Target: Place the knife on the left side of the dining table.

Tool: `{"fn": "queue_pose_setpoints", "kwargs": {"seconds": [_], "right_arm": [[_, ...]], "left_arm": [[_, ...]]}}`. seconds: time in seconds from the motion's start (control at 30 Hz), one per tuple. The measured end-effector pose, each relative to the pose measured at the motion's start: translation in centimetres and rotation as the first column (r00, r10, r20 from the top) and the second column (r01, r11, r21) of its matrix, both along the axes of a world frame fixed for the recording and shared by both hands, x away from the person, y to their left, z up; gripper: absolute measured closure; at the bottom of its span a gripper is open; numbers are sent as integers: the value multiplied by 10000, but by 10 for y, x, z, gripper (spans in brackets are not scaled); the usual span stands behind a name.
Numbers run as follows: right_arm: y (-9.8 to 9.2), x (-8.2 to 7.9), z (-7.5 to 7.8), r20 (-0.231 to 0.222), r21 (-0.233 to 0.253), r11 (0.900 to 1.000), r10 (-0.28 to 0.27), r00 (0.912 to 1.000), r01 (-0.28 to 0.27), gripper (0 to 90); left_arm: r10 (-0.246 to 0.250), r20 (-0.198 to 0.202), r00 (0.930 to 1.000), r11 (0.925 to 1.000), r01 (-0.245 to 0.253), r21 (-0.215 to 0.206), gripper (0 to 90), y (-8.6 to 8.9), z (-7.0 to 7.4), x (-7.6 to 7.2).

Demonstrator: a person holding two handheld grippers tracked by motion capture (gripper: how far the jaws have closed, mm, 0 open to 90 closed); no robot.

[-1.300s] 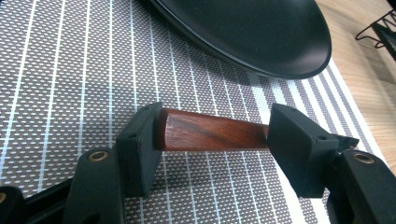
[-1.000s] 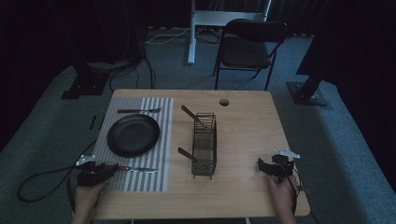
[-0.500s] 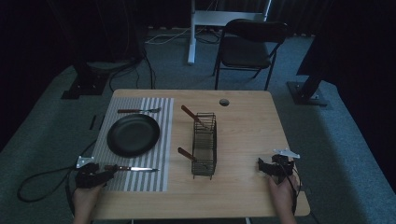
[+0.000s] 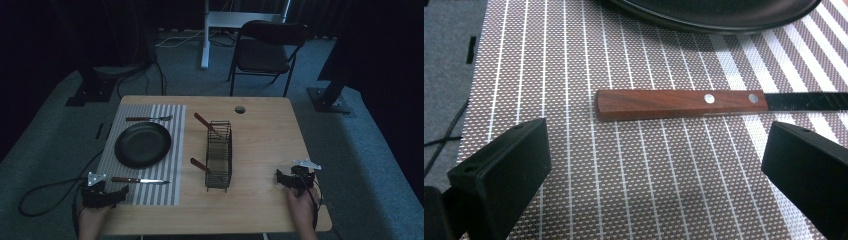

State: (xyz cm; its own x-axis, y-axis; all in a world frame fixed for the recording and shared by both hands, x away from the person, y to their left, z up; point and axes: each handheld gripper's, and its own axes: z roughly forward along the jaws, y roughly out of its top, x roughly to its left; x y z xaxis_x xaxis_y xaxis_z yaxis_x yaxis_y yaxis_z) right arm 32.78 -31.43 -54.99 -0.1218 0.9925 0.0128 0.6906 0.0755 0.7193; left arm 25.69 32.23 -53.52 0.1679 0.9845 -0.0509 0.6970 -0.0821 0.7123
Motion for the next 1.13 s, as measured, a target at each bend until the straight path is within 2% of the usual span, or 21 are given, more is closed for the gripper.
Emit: {"fn": "queue_pose_setpoints", "kwargs": {"seconds": [0.07,0.17,0.2,0.37,0.53,0.7,0.87,1.13], "right_arm": [[0,0,0,-1,3,10000,-2,10000,2,120],[0,0,0,-2,3,10000,-3,10000,3,120],[0,0,0,-1,3,10000,-3,10000,3,120],[0,0,0,0,-1,10000,2,10000,-2,120],[0,0,0,1,-1,10000,2,10000,-2,120],[0,0,0,1,-1,10000,0,10000,0,120],[0,0,0,-1,3,10000,-3,10000,3,120],[0,0,0,0,0,10000,1,10000,-1,120]], "left_arm": [[74,35,10000,9993,-75,361,3,-3,-3,-3],[183,4,9998,9992,-183,355,4,-4,-4,-6],[231,-60,9997,9995,-230,209,4,-3,-5,-8],[664,2,9978,9974,-664,269,4,-1,-6,-15],[1024,361,9941,9945,-1031,185,4,2,-6,-20],[1317,417,9904,9901,-1335,438,4,2,-7,-22],[1344,299,9905,9896,-1357,486,4,1,-11,-24],[1469,341,9886,9879,-1483,455,4,3,-11,-24]]}}
